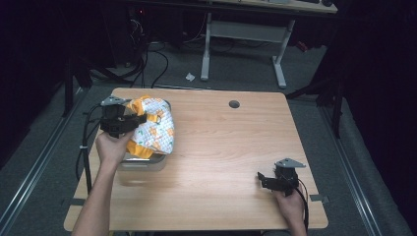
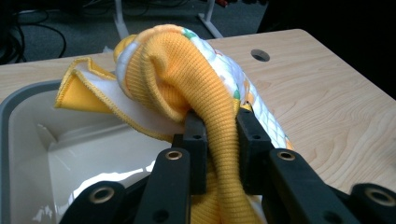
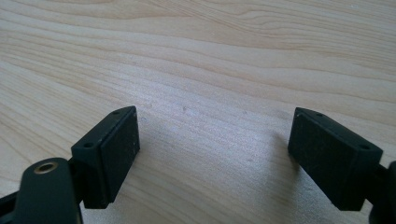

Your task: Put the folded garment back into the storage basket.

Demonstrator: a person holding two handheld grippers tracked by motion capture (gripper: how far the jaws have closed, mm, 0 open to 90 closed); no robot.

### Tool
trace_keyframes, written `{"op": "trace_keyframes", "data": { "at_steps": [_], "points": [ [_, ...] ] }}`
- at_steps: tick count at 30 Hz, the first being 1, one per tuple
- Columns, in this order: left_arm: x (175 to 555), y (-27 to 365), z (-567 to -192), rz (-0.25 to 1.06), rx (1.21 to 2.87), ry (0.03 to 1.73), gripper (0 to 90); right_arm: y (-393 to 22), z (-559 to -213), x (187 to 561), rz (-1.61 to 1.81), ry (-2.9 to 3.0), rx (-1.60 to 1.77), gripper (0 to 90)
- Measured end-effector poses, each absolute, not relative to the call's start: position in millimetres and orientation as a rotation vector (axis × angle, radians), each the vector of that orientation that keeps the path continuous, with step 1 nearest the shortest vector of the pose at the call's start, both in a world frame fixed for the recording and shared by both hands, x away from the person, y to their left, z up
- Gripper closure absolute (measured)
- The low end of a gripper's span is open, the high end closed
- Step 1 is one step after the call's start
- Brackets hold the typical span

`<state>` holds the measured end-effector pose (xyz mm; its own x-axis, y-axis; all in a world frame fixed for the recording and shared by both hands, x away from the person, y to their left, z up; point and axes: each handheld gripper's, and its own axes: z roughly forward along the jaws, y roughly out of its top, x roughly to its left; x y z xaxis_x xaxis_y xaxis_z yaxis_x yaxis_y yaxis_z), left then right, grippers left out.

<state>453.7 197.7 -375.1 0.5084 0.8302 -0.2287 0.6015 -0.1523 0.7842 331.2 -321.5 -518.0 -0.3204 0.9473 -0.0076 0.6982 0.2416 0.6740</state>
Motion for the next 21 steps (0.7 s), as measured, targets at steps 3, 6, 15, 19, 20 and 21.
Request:
{"op": "trace_keyframes", "data": {
  "at_steps": [3, 6, 15, 19, 20, 21],
  "points": [
    [457.0, 200.9, -378.5, 0.323, 1.866, 1.205, 76.6, -321.6, -517.9, 331.2, 0.809, 2.108, 1.506, 16.6],
    [459.7, 203.5, -382.8, 0.335, 1.886, 1.219, 76.6, -321.5, -517.9, 331.2, 0.809, 2.107, 1.506, 16.6],
    [466.9, 200.4, -397.1, 0.422, 1.977, 1.246, 76.5, -321.4, -518.0, 331.2, 0.809, 2.104, 1.506, 16.6],
    [470.8, 198.6, -404.4, 0.439, 2.006, 1.251, 76.4, -321.4, -518.1, 331.2, 0.81, 2.104, 1.506, 16.6],
    [471.8, 198.3, -406.3, 0.443, 2.013, 1.253, 76.3, -321.4, -518.1, 331.2, 0.81, 2.103, 1.507, 16.6],
    [472.9, 197.9, -408.5, 0.446, 2.018, 1.257, 76.3, -321.4, -518.1, 331.2, 0.81, 2.104, 1.506, 16.6]
  ]
}}
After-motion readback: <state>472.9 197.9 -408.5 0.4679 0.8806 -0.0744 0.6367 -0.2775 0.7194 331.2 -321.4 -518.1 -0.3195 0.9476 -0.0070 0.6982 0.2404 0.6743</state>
